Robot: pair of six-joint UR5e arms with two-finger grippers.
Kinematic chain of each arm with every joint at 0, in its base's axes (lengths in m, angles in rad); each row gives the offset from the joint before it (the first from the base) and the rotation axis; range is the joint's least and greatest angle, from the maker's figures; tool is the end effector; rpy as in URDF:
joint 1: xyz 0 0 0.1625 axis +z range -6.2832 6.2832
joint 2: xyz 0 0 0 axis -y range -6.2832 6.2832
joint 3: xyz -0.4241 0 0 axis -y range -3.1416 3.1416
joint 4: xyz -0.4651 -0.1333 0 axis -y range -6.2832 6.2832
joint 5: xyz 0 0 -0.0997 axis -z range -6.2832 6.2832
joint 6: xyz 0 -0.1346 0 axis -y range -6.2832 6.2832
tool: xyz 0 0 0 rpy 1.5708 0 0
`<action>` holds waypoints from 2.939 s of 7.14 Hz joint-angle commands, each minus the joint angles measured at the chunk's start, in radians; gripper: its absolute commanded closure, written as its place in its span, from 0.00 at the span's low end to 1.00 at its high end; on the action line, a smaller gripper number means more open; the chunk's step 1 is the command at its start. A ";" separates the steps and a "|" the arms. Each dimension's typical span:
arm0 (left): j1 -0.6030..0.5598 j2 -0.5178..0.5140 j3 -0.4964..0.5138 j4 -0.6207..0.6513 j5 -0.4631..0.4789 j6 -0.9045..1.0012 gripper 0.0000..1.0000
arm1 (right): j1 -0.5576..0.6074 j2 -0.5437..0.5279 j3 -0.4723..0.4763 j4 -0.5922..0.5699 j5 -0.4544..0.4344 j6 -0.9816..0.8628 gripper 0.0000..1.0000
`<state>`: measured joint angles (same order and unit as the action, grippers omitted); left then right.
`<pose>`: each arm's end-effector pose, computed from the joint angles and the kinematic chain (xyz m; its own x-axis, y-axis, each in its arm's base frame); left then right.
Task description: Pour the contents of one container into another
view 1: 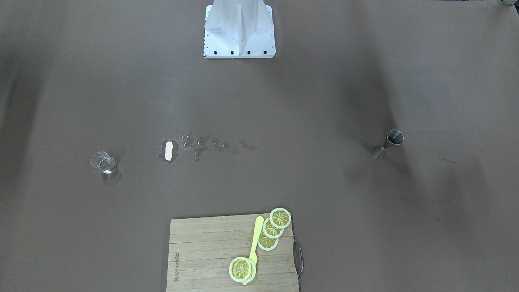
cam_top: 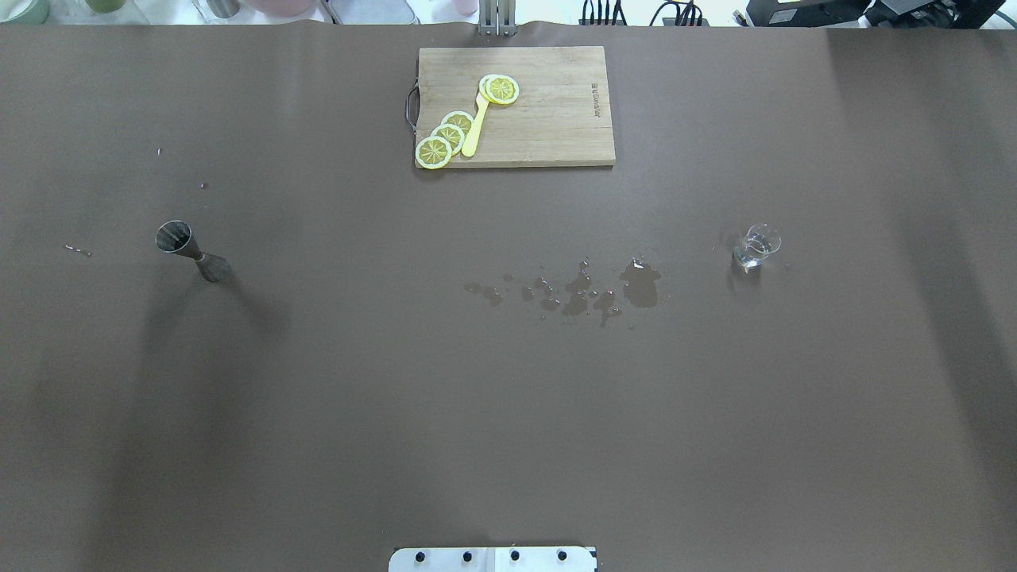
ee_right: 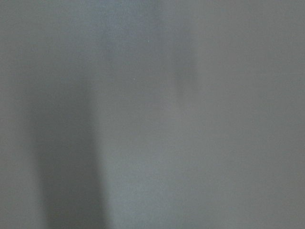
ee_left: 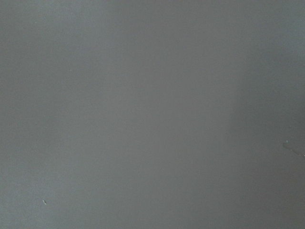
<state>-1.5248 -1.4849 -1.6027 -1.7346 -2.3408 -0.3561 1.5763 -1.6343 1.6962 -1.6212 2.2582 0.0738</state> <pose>-0.0148 -0.5390 0.6953 0.6848 -0.2438 -0.6867 0.2060 0.9687 -0.1385 0.0509 -0.5379 0.6599 0.7704 0.0707 0.6336 -0.0625 0.9974 -0.0353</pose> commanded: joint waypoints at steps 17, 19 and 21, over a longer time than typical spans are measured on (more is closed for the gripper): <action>0.000 0.000 0.006 0.001 0.001 0.003 0.01 | -0.002 0.231 -0.373 0.967 0.307 0.376 0.00; 0.000 0.000 0.004 0.003 0.001 0.000 0.01 | -0.039 0.185 -0.368 1.152 0.259 0.510 0.00; 0.000 -0.009 -0.003 0.045 -0.002 0.000 0.01 | -0.077 0.127 -0.369 1.340 0.309 0.511 0.00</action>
<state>-1.5248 -1.4880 -1.6015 -1.7181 -2.3401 -0.3556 1.5224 -1.4759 1.3276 -0.3917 2.5343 0.5753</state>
